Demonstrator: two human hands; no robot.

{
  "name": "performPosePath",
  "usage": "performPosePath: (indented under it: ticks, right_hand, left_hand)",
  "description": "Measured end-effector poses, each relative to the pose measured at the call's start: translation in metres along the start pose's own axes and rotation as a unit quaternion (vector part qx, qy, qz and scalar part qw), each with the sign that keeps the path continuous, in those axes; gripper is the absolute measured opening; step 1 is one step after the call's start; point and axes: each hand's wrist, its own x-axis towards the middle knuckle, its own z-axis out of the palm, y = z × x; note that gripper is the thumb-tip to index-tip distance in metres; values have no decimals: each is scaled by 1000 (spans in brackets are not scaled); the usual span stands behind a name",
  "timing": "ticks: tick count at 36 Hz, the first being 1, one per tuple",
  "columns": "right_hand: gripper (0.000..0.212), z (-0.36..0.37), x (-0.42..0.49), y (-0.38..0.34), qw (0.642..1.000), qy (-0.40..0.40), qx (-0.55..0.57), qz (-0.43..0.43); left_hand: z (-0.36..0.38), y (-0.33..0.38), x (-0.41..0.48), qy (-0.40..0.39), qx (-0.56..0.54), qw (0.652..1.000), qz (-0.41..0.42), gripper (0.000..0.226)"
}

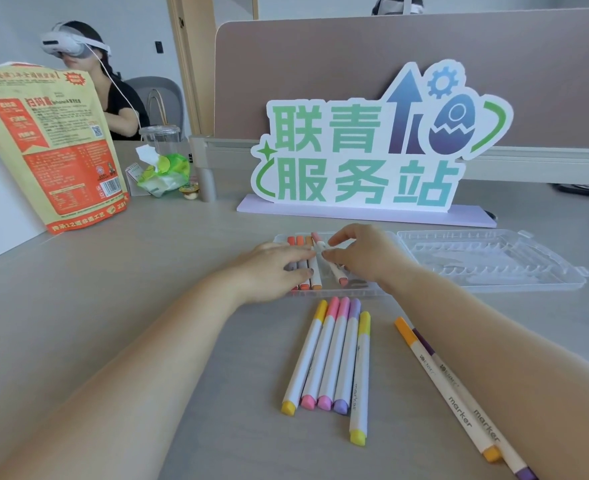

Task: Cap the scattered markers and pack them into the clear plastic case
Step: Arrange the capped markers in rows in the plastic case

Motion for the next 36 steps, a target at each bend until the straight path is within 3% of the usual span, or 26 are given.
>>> performPosePath:
  ticks: [18, 29, 36]
  right_hand:
    - [23, 11, 10, 6, 1000, -2, 13, -21]
    - [30, 10, 6, 1, 970, -29, -224, -94]
    - [35, 2, 10, -3, 967, -62, -237, -75]
  left_hand:
    - [1, -4, 6, 2, -64, 998, -8, 37]
    - [4, -7, 8, -5, -98, 995, -3, 35]
    - [3, 2, 1, -1, -44, 999, -6, 37]
